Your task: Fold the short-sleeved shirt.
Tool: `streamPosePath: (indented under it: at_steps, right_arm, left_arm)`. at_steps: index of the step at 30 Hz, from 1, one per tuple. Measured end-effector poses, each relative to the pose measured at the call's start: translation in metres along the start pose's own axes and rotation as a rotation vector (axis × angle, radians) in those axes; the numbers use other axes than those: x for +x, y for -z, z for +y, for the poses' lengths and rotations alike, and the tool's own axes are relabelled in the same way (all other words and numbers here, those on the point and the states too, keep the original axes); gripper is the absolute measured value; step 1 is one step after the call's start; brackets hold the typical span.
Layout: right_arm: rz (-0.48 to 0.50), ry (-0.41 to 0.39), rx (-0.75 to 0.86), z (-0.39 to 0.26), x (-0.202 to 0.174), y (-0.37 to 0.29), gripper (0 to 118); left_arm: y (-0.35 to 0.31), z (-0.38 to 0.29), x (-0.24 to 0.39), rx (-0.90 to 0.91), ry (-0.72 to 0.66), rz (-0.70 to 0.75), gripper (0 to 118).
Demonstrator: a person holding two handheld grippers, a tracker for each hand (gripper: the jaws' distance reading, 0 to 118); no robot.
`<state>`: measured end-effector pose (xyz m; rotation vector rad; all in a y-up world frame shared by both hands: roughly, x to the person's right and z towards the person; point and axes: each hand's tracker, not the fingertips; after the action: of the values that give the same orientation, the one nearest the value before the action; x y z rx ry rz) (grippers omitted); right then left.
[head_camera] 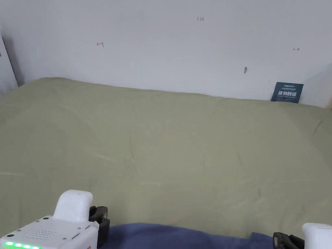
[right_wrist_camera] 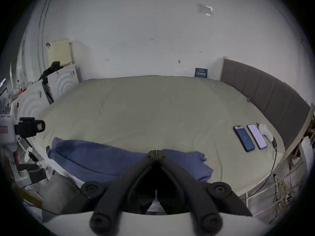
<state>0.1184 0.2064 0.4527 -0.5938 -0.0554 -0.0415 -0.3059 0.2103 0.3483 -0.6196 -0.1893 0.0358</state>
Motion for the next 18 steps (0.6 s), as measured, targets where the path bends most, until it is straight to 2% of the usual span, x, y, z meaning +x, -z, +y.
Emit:
streamPosePath:
  at_steps: [2,3,4,5,6,7,9,11,13,15,18]
  right_arm:
    - [-0.004,-0.006,0.005,0.001,0.003,-0.003,0]
    - [0.000,-0.004,0.007,0.002,0.006,-0.004,0]
    - [0.003,0.001,0.007,0.006,0.008,-0.005,0]
    - [0.006,0.006,0.004,0.007,0.012,-0.005,0]
    - [0.007,0.008,0.002,0.007,0.014,-0.005,0]
    - [0.006,0.009,0.000,0.007,0.016,-0.005,0]
    - [0.006,0.010,-0.005,0.010,0.017,-0.005,0]
    - [0.015,0.020,-0.016,0.010,0.020,-0.003,0]
    - [0.022,0.019,-0.022,0.011,0.017,-0.004,0]
    - [0.022,0.010,-0.027,0.011,0.017,-0.003,0]
    - [0.032,0.013,-0.042,0.011,0.015,-0.002,0]
  left_arm:
    - [0.001,0.002,-0.020,-0.003,0.012,-0.001,0]
    - [0.000,0.003,-0.032,-0.011,0.015,0.016,11]
    - [0.005,0.002,-0.052,-0.039,0.002,0.010,32]
    - [0.011,-0.003,-0.074,-0.076,-0.034,-0.013,62]
    - [0.019,-0.012,-0.095,-0.097,-0.094,-0.056,98]
    - [0.027,-0.021,-0.115,-0.141,-0.168,-0.108,105]
    - [0.049,-0.050,-0.156,-0.185,-0.348,-0.284,105]
    - [0.065,-0.081,-0.175,-0.247,-0.516,-0.374,105]
    - [0.076,-0.101,-0.185,-0.268,-0.586,-0.356,105]
    - [0.082,-0.112,-0.178,-0.274,-0.587,-0.364,105]
    - [0.101,-0.131,-0.163,-0.334,-0.675,-0.394,104]
